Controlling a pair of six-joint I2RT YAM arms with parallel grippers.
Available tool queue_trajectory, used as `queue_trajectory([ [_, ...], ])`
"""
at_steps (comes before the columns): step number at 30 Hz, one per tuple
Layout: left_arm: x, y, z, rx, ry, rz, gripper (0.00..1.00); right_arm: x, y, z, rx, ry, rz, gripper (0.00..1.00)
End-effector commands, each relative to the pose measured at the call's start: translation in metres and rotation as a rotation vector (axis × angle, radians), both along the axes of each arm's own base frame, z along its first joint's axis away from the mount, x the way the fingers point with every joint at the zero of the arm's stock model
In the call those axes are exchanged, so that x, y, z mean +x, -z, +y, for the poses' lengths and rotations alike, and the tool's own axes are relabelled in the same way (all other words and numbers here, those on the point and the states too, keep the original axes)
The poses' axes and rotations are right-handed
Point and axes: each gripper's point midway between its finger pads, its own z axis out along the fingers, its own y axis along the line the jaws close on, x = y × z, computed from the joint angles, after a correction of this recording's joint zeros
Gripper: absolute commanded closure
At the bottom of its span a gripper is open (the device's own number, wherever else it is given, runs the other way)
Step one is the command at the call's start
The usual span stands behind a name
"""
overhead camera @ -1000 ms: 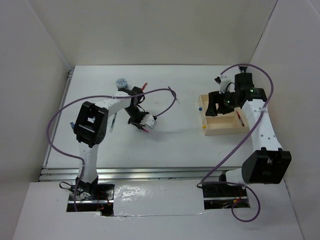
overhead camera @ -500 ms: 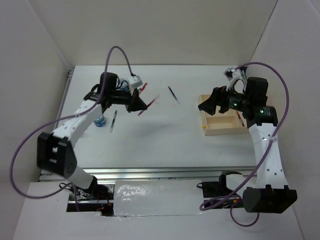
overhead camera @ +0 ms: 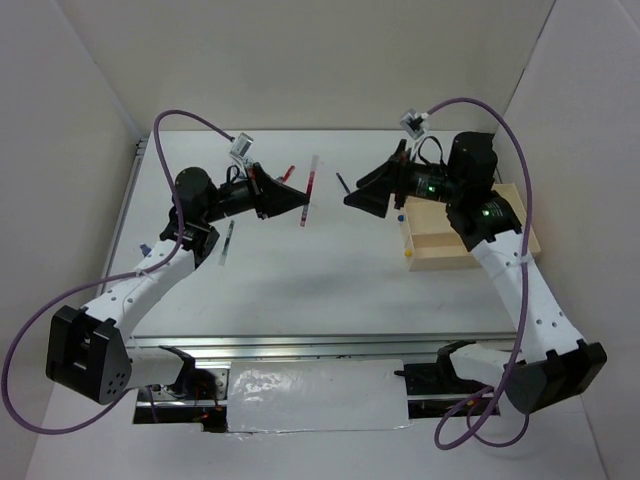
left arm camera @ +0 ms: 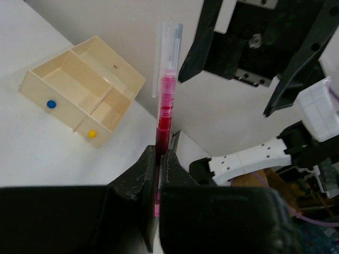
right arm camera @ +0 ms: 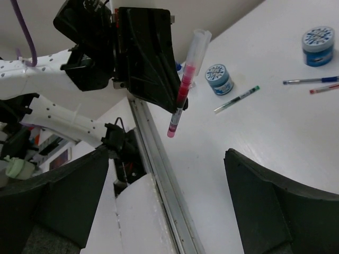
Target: Sort the stationery into containers
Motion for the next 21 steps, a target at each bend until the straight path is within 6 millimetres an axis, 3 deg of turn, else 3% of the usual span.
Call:
queue_trajectory([
  [1, -0.004, -0.042, -0.001, -0.140, 0.000, -0.019, 1.00, 0.000, -0.036, 0.020, 0.081, -0.049, -0.052, 0.05],
  [7, -0.009, -0.042, -0.006, -0.143, 0.023, -0.005, 1.00, 0.014, -0.019, 0.051, 0.063, -0.089, 0.022, 0.10],
  [14, -0.010, -0.038, -0.006, -0.133, 0.015, 0.000, 1.00, 0.024, -0.023, 0.066, 0.110, -0.133, 0.079, 0.21],
  [21, -0.013, -0.035, -0.005, -0.132, 0.011, 0.002, 1.00, 0.028, -0.027, 0.080, 0.123, -0.163, 0.086, 0.41],
])
